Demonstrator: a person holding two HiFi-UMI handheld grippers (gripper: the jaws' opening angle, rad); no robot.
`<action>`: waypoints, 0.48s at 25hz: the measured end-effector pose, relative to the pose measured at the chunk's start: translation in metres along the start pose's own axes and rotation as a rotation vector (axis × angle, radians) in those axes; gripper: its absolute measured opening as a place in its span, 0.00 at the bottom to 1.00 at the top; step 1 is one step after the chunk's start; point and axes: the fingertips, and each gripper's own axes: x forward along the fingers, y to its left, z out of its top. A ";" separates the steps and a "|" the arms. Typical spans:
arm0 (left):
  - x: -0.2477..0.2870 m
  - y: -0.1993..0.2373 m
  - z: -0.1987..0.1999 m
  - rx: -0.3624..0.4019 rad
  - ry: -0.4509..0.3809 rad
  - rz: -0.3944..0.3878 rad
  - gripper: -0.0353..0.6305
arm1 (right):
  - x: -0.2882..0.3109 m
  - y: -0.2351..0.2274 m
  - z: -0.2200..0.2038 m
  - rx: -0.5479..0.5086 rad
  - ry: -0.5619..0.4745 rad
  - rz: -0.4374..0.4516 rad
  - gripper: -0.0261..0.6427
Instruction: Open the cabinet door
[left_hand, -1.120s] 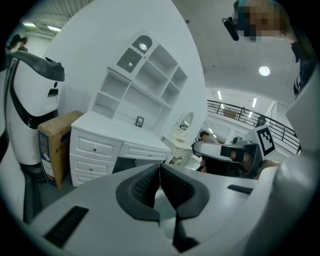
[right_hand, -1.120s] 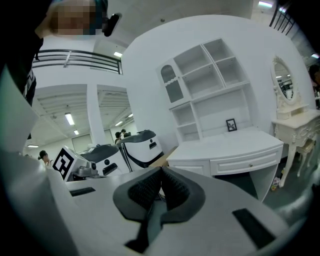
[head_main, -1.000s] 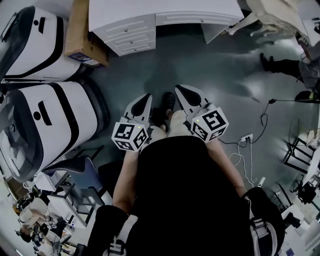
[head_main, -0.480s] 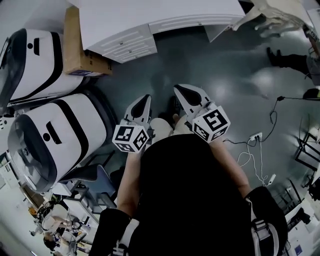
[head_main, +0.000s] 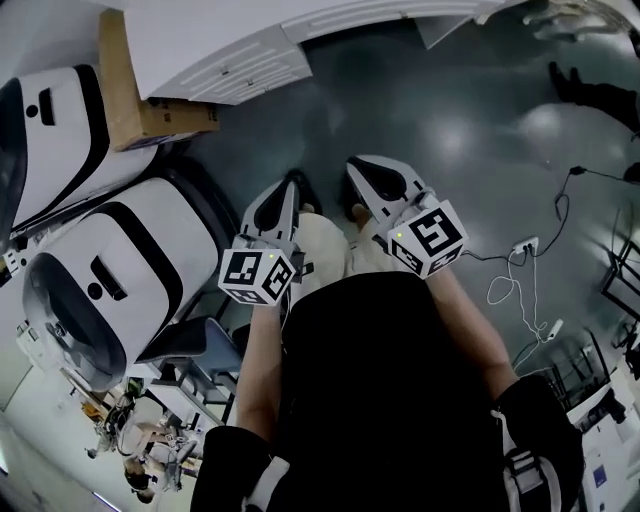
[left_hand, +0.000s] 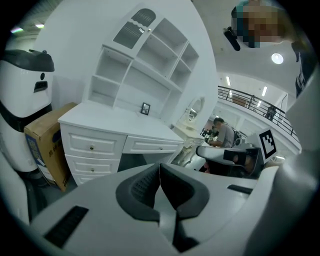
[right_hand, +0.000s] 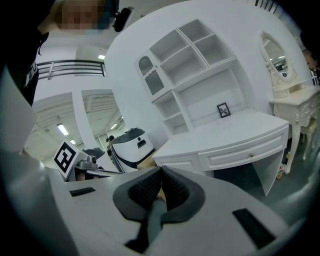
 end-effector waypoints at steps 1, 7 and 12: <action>0.003 0.006 -0.003 -0.001 0.011 0.000 0.09 | 0.004 -0.004 -0.005 0.006 0.009 -0.005 0.06; 0.038 0.042 -0.025 0.032 0.089 -0.021 0.09 | 0.030 -0.030 -0.025 0.022 0.014 -0.075 0.06; 0.069 0.073 -0.035 0.065 0.125 -0.052 0.09 | 0.056 -0.046 -0.035 0.024 0.009 -0.133 0.06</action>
